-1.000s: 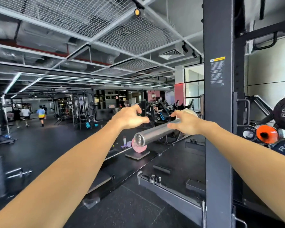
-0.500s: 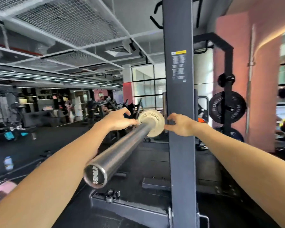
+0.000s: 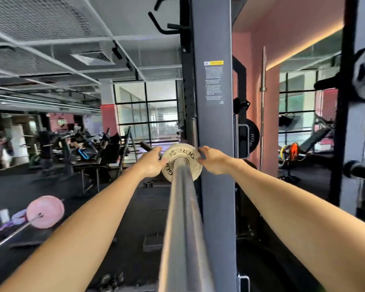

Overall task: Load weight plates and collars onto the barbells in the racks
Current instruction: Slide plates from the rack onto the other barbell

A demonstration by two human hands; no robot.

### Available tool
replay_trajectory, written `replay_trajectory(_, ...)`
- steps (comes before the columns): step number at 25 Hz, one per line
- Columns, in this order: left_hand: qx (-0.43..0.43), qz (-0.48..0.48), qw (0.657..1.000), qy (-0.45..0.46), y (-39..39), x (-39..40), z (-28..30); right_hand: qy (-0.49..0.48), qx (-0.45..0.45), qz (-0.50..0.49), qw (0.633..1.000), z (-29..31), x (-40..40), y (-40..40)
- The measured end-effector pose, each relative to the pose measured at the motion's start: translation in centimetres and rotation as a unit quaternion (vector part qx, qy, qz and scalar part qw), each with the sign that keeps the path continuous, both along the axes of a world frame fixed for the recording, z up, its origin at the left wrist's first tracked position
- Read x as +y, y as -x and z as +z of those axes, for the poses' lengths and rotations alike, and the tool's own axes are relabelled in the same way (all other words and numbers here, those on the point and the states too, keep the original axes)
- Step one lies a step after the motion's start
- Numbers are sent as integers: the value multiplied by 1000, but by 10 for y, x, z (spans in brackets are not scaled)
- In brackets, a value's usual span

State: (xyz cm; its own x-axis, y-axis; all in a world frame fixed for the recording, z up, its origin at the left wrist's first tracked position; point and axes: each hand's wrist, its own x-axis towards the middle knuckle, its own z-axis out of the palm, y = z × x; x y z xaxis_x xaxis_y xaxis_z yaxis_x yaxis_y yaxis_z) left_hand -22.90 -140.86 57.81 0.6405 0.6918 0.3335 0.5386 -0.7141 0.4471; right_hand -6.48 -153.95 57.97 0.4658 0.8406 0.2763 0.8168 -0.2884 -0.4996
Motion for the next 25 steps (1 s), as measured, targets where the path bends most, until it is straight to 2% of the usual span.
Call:
replay_trajectory(4,-66,-9,998,13,-13,10,-13,-32,24,-33,999,-12,19,13)
replay_trajectory(7,-82,-11,996,15,-9,7,-16,-57,39,-61,996,-21,16,17)
replay_trajectory(12,-93,-24,995,27,14,-16,-15,-77,127,-2,989,-21,-22,27)
replay_trajectory(25,-103,5,994,33,124,-171,-16,-77,127,70,986,-23,-160,115)
